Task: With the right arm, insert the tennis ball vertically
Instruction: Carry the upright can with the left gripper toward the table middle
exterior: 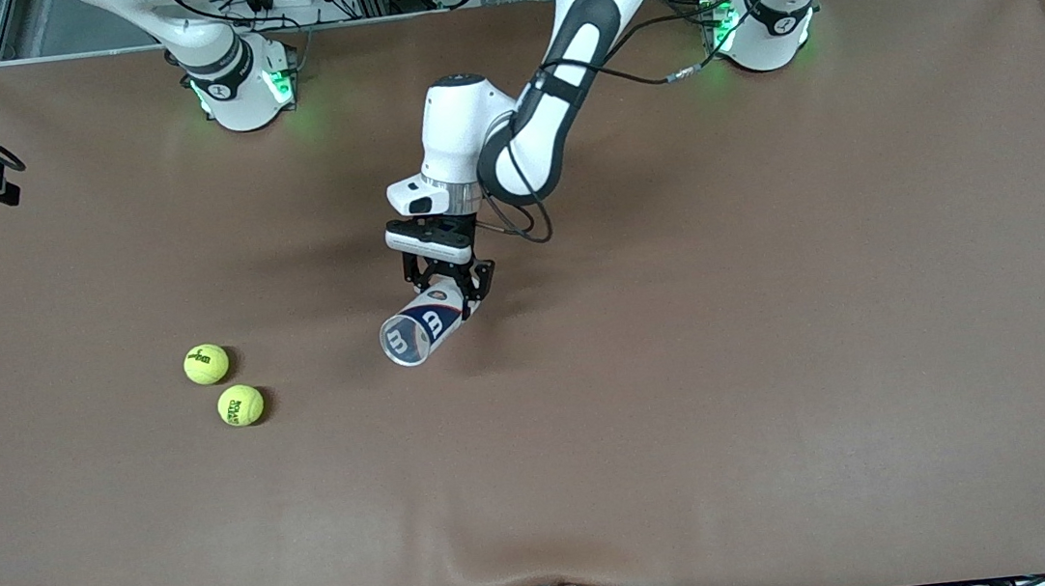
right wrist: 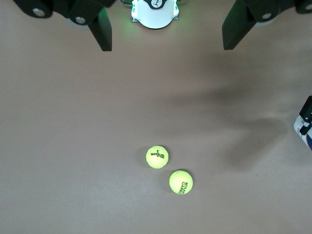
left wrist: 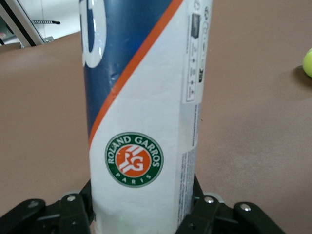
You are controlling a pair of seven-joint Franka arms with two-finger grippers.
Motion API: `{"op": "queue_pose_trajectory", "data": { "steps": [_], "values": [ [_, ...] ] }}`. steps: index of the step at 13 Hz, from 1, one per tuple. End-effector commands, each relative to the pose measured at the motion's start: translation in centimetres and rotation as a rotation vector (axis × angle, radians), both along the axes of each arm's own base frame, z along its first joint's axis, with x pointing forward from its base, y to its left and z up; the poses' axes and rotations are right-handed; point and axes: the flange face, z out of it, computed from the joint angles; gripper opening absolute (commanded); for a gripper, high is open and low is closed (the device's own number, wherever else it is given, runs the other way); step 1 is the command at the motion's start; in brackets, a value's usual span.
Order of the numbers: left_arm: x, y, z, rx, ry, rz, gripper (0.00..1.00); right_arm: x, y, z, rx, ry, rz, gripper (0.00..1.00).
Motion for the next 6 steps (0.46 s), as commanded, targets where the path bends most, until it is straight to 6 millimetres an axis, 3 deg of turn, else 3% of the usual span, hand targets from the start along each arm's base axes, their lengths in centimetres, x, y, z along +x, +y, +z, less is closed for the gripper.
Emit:
{"op": "queue_pose_trajectory", "data": {
  "steps": [1,3,6],
  "values": [
    [-0.9,0.3,-2.6,-0.016,-0.062,0.003,0.72,0.3,-0.1,0.2,-0.004,-0.001,0.008,1.00],
    [-1.4,0.7,-4.3,-0.021,-0.093,-0.001,0.72,0.3,-0.2,0.2,-0.004,-0.001,0.006,1.00],
    [-1.8,1.1,-5.2,-0.018,-0.145,-0.037,0.72,0.3,-0.2,0.1,-0.004,0.002,0.006,1.00]
  ]
}}
